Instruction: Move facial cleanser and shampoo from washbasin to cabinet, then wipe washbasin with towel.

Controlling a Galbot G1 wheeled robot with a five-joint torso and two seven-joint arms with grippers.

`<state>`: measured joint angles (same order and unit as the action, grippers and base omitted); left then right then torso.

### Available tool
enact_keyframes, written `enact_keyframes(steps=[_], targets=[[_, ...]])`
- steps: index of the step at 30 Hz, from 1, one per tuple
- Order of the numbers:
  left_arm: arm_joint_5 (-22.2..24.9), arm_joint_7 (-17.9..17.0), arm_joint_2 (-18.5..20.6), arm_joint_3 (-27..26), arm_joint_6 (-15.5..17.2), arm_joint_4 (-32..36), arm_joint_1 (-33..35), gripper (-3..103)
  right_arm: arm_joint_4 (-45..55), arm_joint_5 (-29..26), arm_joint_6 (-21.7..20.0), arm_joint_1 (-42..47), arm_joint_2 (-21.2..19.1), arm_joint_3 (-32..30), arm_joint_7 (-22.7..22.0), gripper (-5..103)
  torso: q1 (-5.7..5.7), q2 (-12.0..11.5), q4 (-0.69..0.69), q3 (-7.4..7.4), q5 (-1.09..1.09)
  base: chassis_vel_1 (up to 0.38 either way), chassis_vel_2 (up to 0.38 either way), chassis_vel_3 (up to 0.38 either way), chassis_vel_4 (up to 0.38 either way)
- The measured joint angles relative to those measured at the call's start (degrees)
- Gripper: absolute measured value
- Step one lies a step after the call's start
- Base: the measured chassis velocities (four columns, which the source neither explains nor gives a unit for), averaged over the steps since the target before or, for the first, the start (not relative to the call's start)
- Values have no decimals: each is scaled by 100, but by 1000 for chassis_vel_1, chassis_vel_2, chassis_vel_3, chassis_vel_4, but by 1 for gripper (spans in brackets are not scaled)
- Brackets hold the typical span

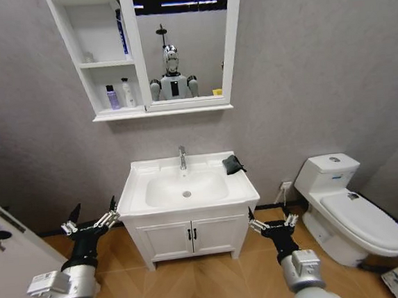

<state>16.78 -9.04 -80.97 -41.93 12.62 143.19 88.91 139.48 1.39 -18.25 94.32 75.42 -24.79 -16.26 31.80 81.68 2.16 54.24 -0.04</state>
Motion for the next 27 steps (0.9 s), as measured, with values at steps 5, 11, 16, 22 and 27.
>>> enact_keyframes(steps=[5,11,16,22,27], targets=[[-262,-204,-88,370,3,5,-36,100,-172,-18,45,-32,-44,87,109,100,-2,0,-1,0,-2,357,-356,-358,360],[-371,-242,-102,530,5,8,-9,100,-229,-23,-10,-81,-69,176,183,100,-2,0,0,-1,-1,352,-381,-365,359],[-409,-263,-98,631,9,10,-37,100,-215,74,197,-44,-105,108,521,100,-1,0,-2,0,0,354,-360,-345,345],[-419,-270,-85,668,10,11,-33,100,-230,117,290,-67,-92,16,604,100,-5,3,3,-3,1,262,-282,-283,264],[-419,-271,-74,684,0,10,-11,100,-217,121,160,-70,-91,-23,635,100,-4,2,-4,-1,4,67,-78,-113,72]])
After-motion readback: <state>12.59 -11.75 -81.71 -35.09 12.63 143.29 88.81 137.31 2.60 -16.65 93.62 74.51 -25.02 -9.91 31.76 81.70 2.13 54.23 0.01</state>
